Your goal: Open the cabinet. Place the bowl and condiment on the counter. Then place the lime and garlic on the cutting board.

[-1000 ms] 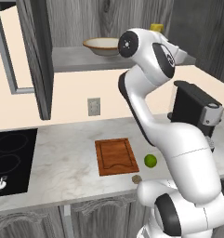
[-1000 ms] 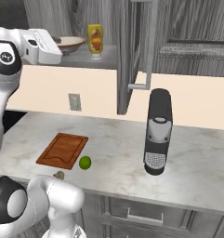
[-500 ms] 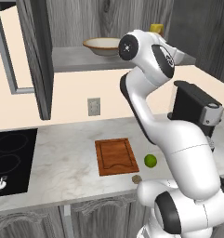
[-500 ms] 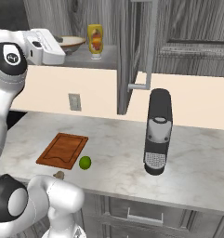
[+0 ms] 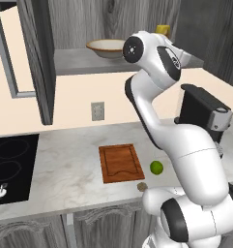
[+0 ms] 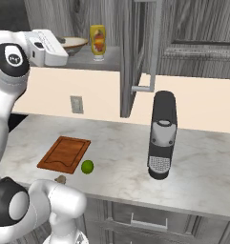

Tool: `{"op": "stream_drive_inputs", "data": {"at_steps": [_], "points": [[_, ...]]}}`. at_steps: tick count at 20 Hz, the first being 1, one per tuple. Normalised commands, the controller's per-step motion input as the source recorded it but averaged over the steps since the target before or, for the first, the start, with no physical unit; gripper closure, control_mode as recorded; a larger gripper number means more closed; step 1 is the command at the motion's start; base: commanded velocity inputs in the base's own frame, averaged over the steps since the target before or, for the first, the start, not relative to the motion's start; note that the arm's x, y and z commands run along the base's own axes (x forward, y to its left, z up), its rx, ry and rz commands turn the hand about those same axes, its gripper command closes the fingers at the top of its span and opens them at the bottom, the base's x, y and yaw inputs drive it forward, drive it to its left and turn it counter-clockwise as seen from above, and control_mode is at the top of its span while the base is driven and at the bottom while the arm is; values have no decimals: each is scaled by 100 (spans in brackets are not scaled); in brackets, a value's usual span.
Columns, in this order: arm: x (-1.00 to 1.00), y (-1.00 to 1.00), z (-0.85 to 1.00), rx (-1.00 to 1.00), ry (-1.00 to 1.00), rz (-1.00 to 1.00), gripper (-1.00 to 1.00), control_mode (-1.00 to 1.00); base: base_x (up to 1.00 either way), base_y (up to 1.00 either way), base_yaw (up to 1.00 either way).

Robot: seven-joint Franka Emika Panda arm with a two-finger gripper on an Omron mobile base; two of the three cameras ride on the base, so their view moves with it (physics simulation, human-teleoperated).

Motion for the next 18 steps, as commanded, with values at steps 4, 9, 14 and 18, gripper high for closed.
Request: {"op": "stream_drive_inputs", "data": {"at_steps": [4,9,14,18], "points": [[10,0,0,0,0,0,-100,-100,0,0,0],[22,0,0,0,0,1,-100,-100,0,0,0],[25,0,0,0,0,1,-100,-100,0,0,0],[25,0,0,0,0,1,-100,-100,0,0,0]]}}
